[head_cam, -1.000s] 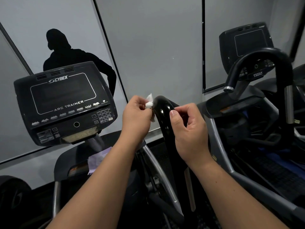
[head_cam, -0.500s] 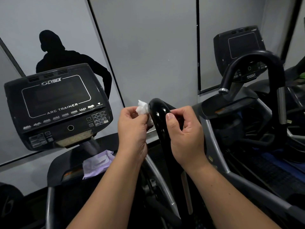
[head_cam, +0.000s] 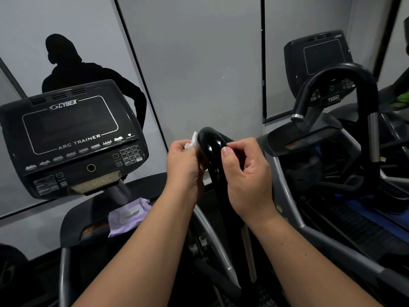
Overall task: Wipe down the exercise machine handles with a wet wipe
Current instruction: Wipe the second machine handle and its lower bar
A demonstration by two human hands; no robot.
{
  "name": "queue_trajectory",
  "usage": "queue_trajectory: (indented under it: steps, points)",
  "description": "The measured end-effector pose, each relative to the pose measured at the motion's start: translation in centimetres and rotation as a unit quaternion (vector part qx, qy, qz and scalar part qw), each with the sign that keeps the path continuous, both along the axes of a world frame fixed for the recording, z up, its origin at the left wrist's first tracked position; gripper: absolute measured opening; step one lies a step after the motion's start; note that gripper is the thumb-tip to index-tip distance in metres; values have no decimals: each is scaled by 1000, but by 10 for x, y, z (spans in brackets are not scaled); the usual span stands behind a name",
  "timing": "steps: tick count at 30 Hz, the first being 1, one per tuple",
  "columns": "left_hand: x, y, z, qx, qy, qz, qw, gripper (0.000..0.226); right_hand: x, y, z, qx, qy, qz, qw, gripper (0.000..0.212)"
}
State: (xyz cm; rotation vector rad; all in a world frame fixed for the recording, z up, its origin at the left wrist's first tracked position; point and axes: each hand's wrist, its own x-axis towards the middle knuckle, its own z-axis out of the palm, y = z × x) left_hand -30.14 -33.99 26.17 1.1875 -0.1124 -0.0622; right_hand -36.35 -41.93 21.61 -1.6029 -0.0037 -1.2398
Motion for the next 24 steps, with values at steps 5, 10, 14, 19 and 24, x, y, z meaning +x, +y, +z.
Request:
queue_trajectory:
  steps: [5, 10, 14, 19, 24]
  points:
    - [4, 10, 2, -26, -70, 33, 997, 28, 1, 1, 0, -1, 1, 5, 1000, 14]
    - [9, 8, 10, 40, -52, 4, 998, 19, 0, 1, 0, 1, 1, 4, 1000, 16]
    - [10, 15, 19, 93, -138, 29, 986, 30, 0, 1, -1, 0, 7, 4, 1000, 16]
    - [13, 9, 25, 141, -149, 9, 979, 17, -2, 1, -2, 2, 2, 2, 1000, 16]
    - [14, 11, 39, 188, -215, -2, 958, 27, 0, -6, -1, 62, 5, 60, 996, 20]
